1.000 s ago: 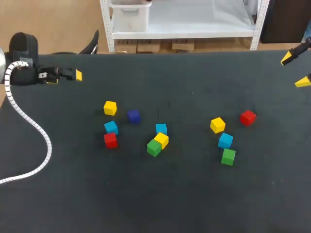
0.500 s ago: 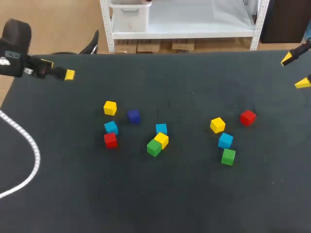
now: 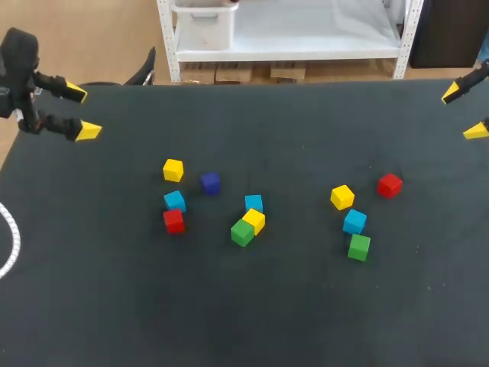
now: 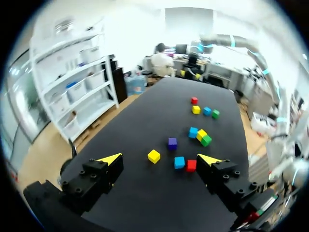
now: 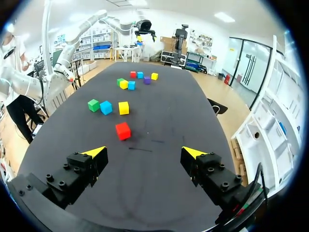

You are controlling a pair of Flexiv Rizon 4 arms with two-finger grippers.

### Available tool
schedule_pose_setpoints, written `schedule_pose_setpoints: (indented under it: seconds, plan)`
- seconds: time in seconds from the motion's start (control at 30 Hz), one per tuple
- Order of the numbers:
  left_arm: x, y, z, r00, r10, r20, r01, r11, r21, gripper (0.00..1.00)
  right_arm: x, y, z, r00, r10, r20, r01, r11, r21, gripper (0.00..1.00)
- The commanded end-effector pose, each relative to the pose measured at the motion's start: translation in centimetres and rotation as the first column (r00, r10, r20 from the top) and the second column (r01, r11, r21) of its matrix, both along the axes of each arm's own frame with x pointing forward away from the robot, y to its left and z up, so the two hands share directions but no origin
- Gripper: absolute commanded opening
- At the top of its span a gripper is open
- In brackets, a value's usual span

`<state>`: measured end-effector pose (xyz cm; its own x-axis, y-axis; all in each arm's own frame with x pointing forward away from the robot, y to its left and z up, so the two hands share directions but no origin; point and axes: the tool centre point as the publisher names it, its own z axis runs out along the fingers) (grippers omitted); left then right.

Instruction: Place the blue cubes, place green cubes on the blue cubes, place the yellow cubes on the green cubes, then place the red cubes on the yellow cubes, and place purple cube on the red cubes.

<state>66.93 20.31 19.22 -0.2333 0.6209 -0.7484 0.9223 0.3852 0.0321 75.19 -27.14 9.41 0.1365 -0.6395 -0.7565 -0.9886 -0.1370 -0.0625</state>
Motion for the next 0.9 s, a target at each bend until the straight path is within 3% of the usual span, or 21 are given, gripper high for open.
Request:
schedule_pose_setpoints:
  seconds: [0.03, 0.07, 0.13, 0.23, 0.43, 0.63, 0.73, 0.8, 0.9]
  plan:
    - [0.5, 0.2, 0.1, 0.958, -0.285, 0.011, 0.283, 0.956, 0.078, 1.0, -0.2, 0.0, 0.0, 1.0, -0.003, 0.004, 0.003, 1.0, 0.0, 1.0]
    - [0.2, -0.1, 0.2, 0.934, -0.352, 0.063, 0.341, 0.929, 0.142, 1.0, -0.2, 0.0, 0.0, 1.0, -0.003, 0.004, 0.003, 1.0, 0.0, 1.0]
    - [-0.6, -0.8, 0.2, 0.883, -0.458, 0.103, 0.432, 0.879, 0.203, 1.0, -0.2, 0.0, 0.0, 1.0, -0.003, 0.004, 0.003, 1.0, 0.0, 1.0]
    - [-1.8, -2.4, -0.3, 0.8, -0.587, 0.123, 0.533, 0.79, 0.304, 1.0, -0.2, 0.0, 0.0, 1.0, -0.003, 0.004, 0.003, 1.0, 0.0, 1.0]
    - [-3.4, -5.6, -2.5, 0.627, -0.776, 0.061, 0.675, 0.581, 0.456, 1.0, -0.2, 0.0, 0.0, 1.0, -0.003, 0.004, 0.003, 1.0, 0.0, 1.0]
    - [-4.4, -8.2, -4.4, 0.416, -0.909, 0.013, 0.763, 0.357, 0.539, 1.0, -0.2, 0.0, 0.0, 1.0, -0.003, 0.004, 0.003, 1.0, 0.0, 1.0]
    - [-4.7, -9.4, -5.4, 0.336, -0.941, -0.027, 0.774, 0.26, 0.578, 1.0, -0.2, 0.0, 0.0, 1.0, -0.003, 0.004, 0.003, 1.0, 0.0, 1.0]
    - [-4.9, -10.3, -6.1, 0.313, -0.949, -0.049, 0.767, 0.222, 0.602, 1.0, -0.2, 0.0, 0.0, 1.0, -0.003, 0.004, 0.003, 1.0, 0.0, 1.0]
    - [-4.7, -11.4, -6.9, 0.345, -0.937, -0.058, 0.757, 0.241, 0.608, 1.0, -0.2, 0.0, 0.0, 1.0, -0.003, 0.004, 0.003, 1.0, 0.0, 1.0]
